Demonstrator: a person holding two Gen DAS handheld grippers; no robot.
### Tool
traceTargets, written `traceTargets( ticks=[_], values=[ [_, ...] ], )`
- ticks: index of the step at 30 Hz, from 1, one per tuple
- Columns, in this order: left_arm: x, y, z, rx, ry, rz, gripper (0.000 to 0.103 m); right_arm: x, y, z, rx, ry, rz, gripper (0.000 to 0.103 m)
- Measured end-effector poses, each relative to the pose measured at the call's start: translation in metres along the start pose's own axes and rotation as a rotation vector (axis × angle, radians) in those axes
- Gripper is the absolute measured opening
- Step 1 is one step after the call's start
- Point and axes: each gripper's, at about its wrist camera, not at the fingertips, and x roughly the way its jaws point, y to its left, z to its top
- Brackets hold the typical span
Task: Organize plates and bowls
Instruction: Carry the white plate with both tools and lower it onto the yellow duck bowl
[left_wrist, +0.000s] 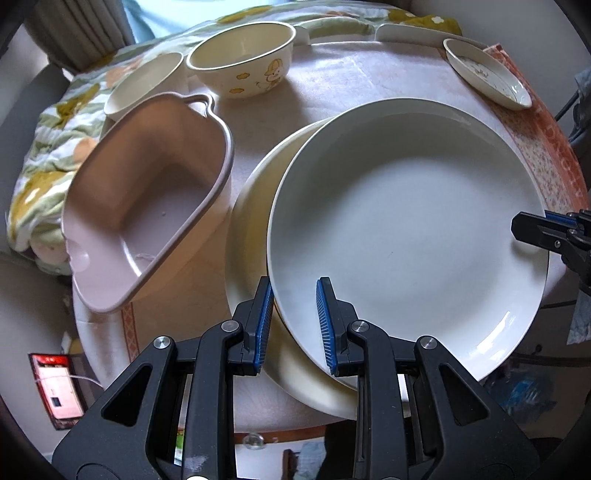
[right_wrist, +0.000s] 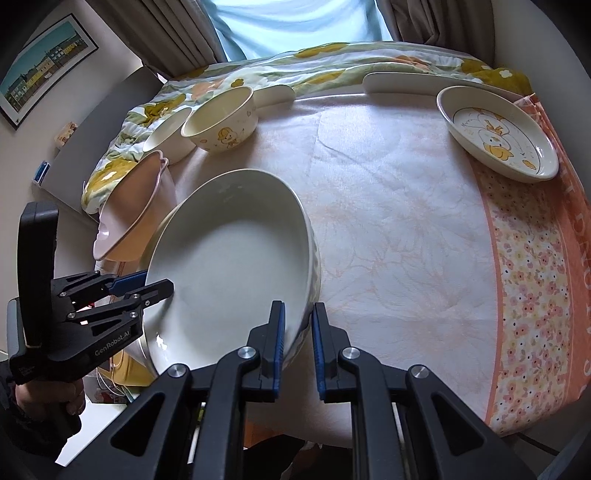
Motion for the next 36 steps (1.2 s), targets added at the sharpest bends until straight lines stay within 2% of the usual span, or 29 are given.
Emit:
traceTargets(
  ticks=[12, 19, 28, 36],
  values=[
    [-0.006, -0.012, 0.002, 0.093, -0.052, 0.144, 0.021, 0.006, 0.013, -0.003, -0.062, -0.038, -0.100, 0.013],
    [-0.006, -0.011, 0.000, 0.095, -0.064, 0.178, 0.021, 0.007, 0.027, -0.006, -0.143, -0.076, -0.193, 0.013],
    [-0.008, -0.003, 0.001, 0.077, -0.077, 0.168, 0.021, 0.012, 0.037, -0.002, -0.170, -0.080, -0.223, 0.013],
    [-0.022, 0.005, 0.006, 0.047, -0.090, 0.116, 0.020, 0.000, 0.032, 0.002, -0.116, -0.096, -0.188, 0.013]
  ],
)
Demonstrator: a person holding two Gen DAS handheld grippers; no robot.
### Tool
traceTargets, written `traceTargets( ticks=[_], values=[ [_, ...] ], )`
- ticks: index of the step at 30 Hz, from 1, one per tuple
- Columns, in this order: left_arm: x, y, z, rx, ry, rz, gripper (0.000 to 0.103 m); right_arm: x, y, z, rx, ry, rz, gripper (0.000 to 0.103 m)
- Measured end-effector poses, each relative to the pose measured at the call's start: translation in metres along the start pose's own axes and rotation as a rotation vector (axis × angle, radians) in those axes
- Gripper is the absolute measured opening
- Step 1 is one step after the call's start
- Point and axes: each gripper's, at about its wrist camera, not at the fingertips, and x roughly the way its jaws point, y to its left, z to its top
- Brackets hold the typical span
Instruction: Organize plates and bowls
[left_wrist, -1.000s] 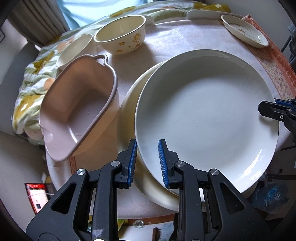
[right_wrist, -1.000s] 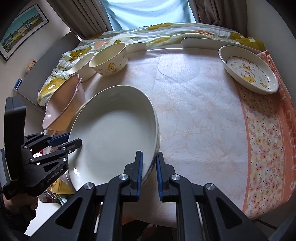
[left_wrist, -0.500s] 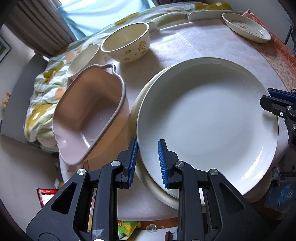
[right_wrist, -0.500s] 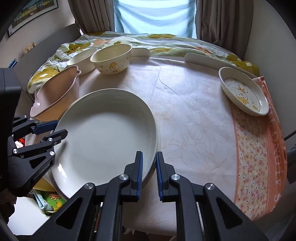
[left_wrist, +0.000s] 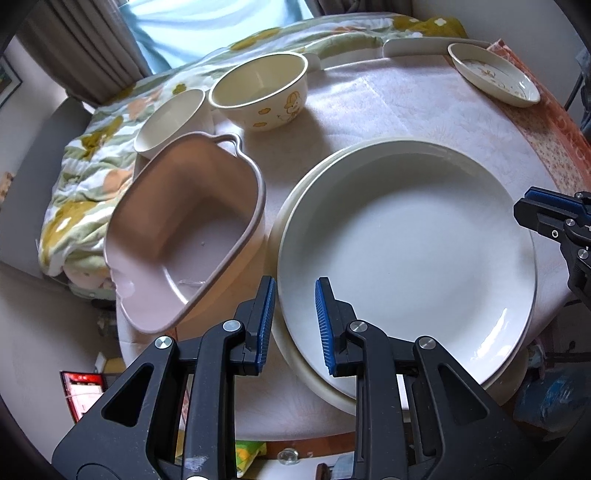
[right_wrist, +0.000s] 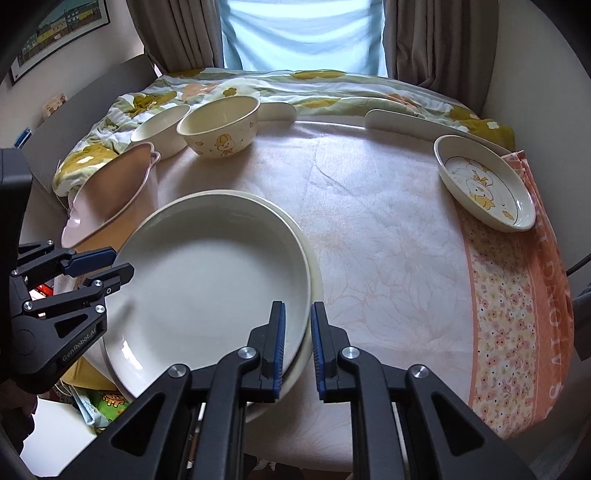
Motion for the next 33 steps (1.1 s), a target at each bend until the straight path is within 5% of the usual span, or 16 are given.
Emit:
traceTargets(
  ticks=[8, 9, 10, 11, 12, 13, 19, 24, 26, 33],
  values=[
    [-0.060, 0.017, 0.039, -0.034, -0.144, -0.077, 0.027, -0.048, -0.024, 0.027, 0.097, -0.098, 0.012, 0.013],
    [-0.070, 0.018, 0.047, -0.031, -0.176, -0.089, 0.051, -0.055, -0.030, 0.031, 0.117, -0.112, 0.008, 0.013],
    [-0.077, 0.018, 0.054, -0.027, -0.203, -0.100, 0.088, -0.064, -0.038, 0.034, 0.137, -0.131, 0.001, 0.022],
    [-0.086, 0.018, 0.062, -0.024, -0.239, -0.111, 0.100, -0.072, -0.043, 0.037, 0.147, -0.145, -0.012, 0.047],
    [-0.098, 0.016, 0.070, -0.019, -0.295, -0.131, 0.103, -0.080, -0.049, 0.039, 0.160, -0.161, -0.025, 0.066],
    [-0.106, 0.015, 0.077, -0.008, -0.325, -0.154, 0.103, -0.090, -0.057, 0.041, 0.177, -0.183, -0.032, 0.100],
    [-0.120, -0.018, 0.143, 0.087, -0.360, -0.324, 0.103, -0.149, -0.108, 0.040, 0.293, -0.312, -0.085, 0.103],
    [-0.106, -0.048, 0.204, 0.134, -0.326, -0.450, 0.102, -0.168, -0.154, 0.044, 0.364, -0.263, -0.147, 0.103],
    [-0.093, -0.061, 0.223, 0.138, -0.291, -0.483, 0.102, -0.171, -0.174, 0.043, 0.418, -0.312, -0.188, 0.103],
    [-0.012, -0.127, 0.282, 0.197, -0.160, -0.538, 0.102, -0.100, -0.240, 0.051, 0.576, -0.227, -0.101, 0.103]
  ],
)
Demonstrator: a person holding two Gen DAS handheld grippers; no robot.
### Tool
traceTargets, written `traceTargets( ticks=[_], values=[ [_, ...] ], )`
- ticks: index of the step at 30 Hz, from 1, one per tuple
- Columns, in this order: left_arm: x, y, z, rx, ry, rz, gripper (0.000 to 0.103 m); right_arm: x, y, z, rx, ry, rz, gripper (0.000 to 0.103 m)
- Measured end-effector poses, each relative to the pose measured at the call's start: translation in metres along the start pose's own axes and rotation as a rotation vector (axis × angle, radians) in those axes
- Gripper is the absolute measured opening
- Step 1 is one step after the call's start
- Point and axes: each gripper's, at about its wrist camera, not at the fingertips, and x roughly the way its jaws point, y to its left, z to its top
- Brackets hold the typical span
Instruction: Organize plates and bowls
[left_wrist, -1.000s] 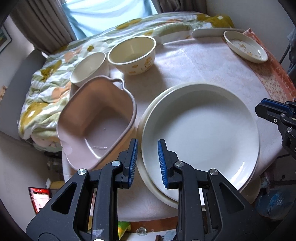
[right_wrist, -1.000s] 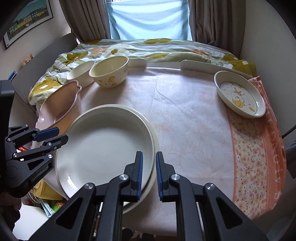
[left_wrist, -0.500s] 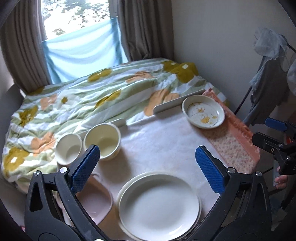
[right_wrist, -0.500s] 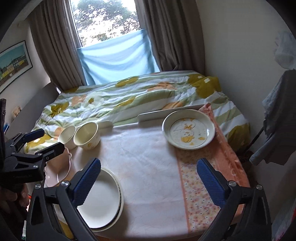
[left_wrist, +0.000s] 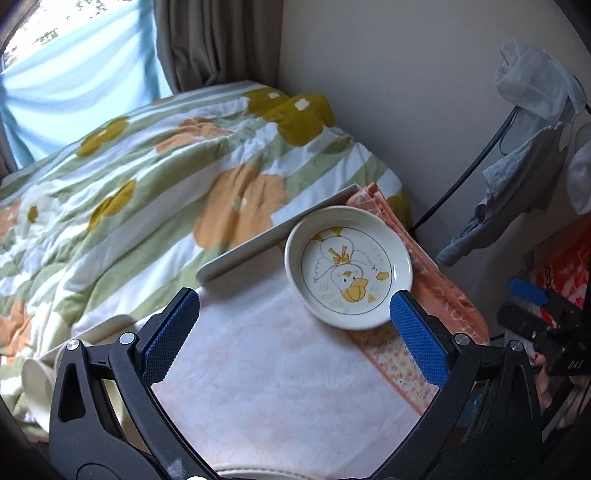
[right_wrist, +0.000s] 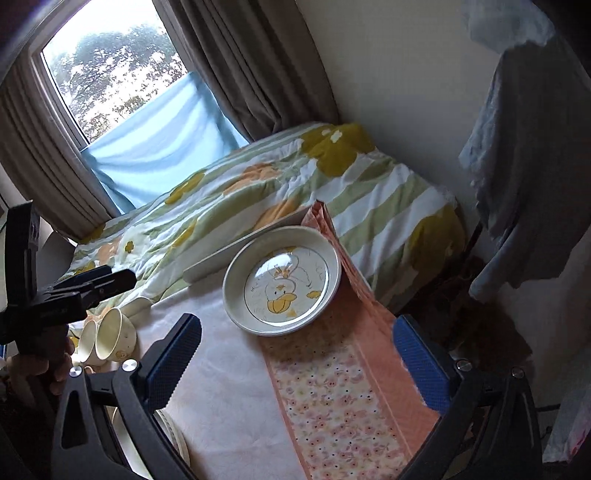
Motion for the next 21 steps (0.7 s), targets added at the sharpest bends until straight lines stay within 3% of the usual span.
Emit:
traceTargets(
  ticks=[2, 3, 4, 5, 7, 10, 14, 17, 19, 21],
  values=[
    [0.039, 0.001, 0.011, 0.001, 0.061, -0.023, 0.092, 0.035, -0.010, -0.002, 0.055, 0.051, 0.029, 0.096],
    [0.060, 0.001, 0.015, 0.007, 0.098, -0.040, 0.079, 0.050, -0.015, -0.003, 0.084, 0.072, 0.049, 0.091],
    [0.075, 0.001, 0.018, 0.013, 0.126, -0.045, 0.071, 0.067, -0.021, -0.004, 0.107, 0.097, 0.064, 0.079],
    [0.092, 0.001, 0.020, 0.022, 0.152, -0.048, 0.069, 0.081, -0.024, -0.005, 0.118, 0.119, 0.058, 0.070],
    [0.116, 0.001, 0.023, 0.034, 0.184, -0.050, 0.062, 0.108, -0.030, -0.006, 0.127, 0.159, 0.050, 0.060],
    [0.146, 0.005, 0.025, 0.028, 0.237, -0.054, 0.048, 0.131, -0.035, -0.005, 0.149, 0.184, 0.069, 0.054],
    [0.168, 0.013, 0.027, 0.021, 0.271, -0.062, 0.043, 0.151, -0.043, -0.002, 0.189, 0.199, 0.069, 0.038],
    [0.176, 0.014, 0.029, 0.026, 0.291, -0.067, 0.033, 0.156, -0.045, 0.001, 0.198, 0.190, 0.052, 0.028],
    [0.180, 0.013, 0.030, 0.031, 0.297, -0.074, 0.020, 0.158, -0.044, 0.003, 0.196, 0.191, 0.033, 0.021],
    [0.183, 0.011, 0.029, 0.048, 0.301, -0.054, 0.017, 0.160, -0.045, 0.005, 0.200, 0.191, 0.015, 0.016]
  ],
)
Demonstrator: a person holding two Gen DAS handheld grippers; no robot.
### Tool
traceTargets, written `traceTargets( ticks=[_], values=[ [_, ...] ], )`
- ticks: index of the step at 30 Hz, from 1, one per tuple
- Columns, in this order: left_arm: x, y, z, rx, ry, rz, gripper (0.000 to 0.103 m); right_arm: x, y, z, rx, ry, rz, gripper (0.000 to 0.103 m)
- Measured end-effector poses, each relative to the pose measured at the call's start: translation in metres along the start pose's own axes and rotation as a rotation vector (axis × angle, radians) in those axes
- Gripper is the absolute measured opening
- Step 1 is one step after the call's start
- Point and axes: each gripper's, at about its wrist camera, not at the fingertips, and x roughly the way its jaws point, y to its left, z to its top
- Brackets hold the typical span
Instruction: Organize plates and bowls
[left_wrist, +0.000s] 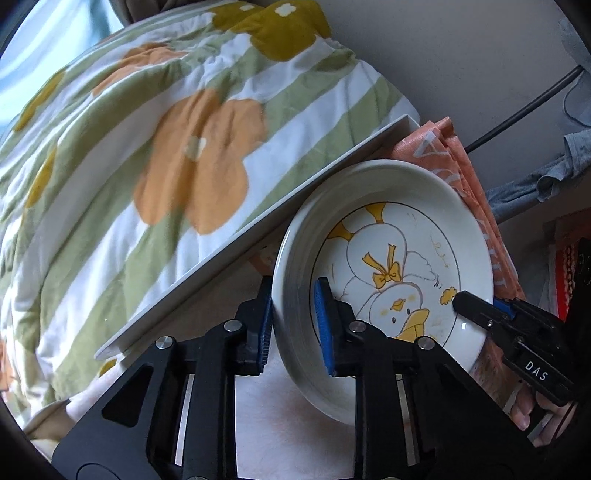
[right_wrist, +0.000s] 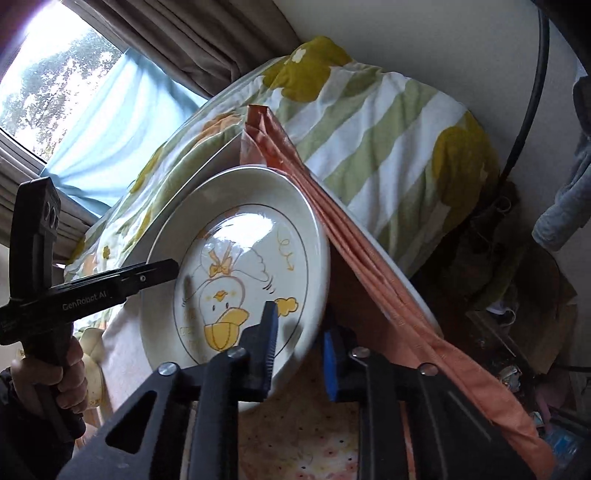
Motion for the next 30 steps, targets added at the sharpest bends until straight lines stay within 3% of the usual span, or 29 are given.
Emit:
traceTargets(
  ticks=[15, 22, 30],
  values=[
    [-0.023, -0.008, -0.011, 0.021, -0.044, 0.040, 0.015, -0.012, 0.000, 0.002, -0.004, -0.025, 0.009, 0.015],
    [-0.070, -0.019, -0.026, 0.015, -0.117, 0.056, 0.015, -0.046, 0.015, -0.003, -0.061, -0.072, 0.027, 0.015],
    [-0.151, -0.030, -0.071, -0.028, -0.227, 0.087, 0.015, -0.105, 0.048, -0.020, -0.133, -0.148, 0.070, 0.015]
  ],
)
